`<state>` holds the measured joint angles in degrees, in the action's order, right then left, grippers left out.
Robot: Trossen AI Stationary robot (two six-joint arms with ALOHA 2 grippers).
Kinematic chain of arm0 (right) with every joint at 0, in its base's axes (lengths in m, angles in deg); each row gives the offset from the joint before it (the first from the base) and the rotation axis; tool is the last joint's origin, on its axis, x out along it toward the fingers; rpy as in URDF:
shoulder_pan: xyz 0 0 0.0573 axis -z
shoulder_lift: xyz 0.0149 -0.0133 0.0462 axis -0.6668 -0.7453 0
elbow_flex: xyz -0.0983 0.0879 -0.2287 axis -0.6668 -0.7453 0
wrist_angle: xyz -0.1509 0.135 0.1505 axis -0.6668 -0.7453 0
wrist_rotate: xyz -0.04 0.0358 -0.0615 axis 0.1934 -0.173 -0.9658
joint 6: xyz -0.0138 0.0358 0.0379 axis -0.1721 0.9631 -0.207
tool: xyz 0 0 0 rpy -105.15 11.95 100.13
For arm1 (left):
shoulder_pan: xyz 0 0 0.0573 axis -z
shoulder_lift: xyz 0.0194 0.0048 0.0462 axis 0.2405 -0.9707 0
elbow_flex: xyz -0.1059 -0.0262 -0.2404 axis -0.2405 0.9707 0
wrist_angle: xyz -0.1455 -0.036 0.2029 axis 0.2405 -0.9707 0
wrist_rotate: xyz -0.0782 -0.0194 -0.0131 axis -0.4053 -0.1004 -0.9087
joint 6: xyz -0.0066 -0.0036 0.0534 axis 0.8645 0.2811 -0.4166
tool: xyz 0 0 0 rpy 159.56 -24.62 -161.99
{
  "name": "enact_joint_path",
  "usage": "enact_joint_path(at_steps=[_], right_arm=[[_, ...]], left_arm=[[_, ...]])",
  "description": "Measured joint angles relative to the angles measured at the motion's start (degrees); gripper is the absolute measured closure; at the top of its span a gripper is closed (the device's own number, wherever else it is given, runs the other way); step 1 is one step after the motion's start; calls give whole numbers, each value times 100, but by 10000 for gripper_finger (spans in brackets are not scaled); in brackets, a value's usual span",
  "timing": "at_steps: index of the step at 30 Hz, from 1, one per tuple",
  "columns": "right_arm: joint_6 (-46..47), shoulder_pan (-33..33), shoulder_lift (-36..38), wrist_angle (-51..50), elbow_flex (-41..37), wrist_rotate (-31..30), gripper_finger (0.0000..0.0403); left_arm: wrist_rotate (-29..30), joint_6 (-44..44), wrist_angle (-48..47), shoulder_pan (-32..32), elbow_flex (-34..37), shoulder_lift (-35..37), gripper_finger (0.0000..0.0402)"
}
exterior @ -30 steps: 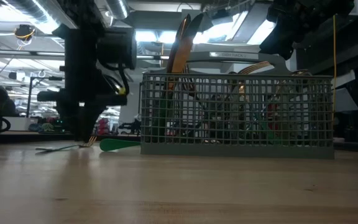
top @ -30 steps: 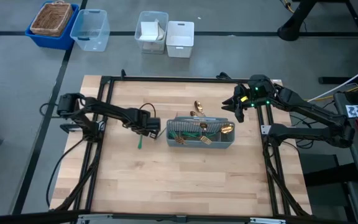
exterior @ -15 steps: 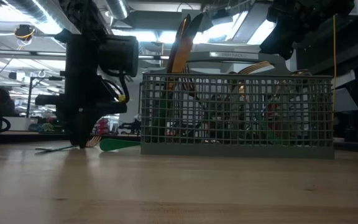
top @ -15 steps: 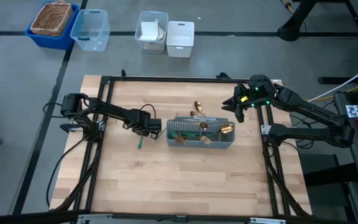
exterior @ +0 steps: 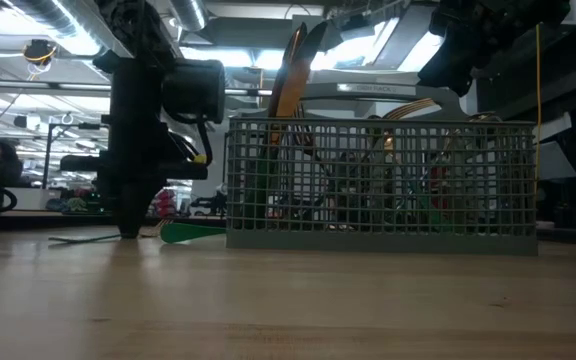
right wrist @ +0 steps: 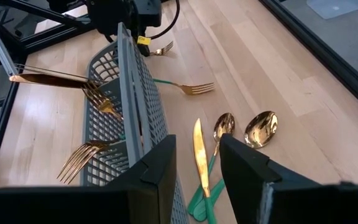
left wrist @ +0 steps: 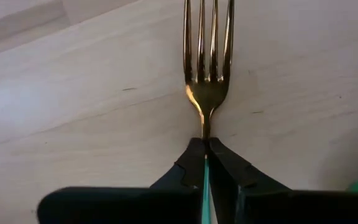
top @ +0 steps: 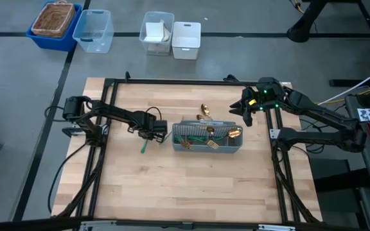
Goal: Sort silverware
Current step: Put the green fork into the gray utensil holder
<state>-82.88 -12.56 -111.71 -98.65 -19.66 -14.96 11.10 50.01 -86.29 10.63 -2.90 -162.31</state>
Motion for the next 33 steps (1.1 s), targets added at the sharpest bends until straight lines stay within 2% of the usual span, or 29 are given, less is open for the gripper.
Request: enact_joint_path(at_steps=[7, 16, 20, 23, 27, 29, 33], right_arm=[[0, 0, 0, -9, 0, 1, 281], [-2, 2, 0, -14, 0, 0, 281], [-2, 2, 0, -16, 0, 0, 281], [-2, 2, 0, -11, 0, -6, 281], [-8, 2, 0, 16, 0, -45, 281], [-20, 2, 0, 17, 0, -64, 281], [-22, 2, 0, 19, 0, -95, 281]], left_arm=[[-358, 302, 145, 37, 19, 670, 398], [-130, 268, 525, 29, 10, 1919, 399], [-20, -76, 1187, 19, 10, 2567, 400], [231, -694, 2080, 31, 10, 2988, 400], [1040, -1721, 3859, 59, 4, 3233, 400], [1287, -2510, 4795, 59, 4, 3156, 400], [1375, -3952, 6590, 76, 2, 2660, 400]])
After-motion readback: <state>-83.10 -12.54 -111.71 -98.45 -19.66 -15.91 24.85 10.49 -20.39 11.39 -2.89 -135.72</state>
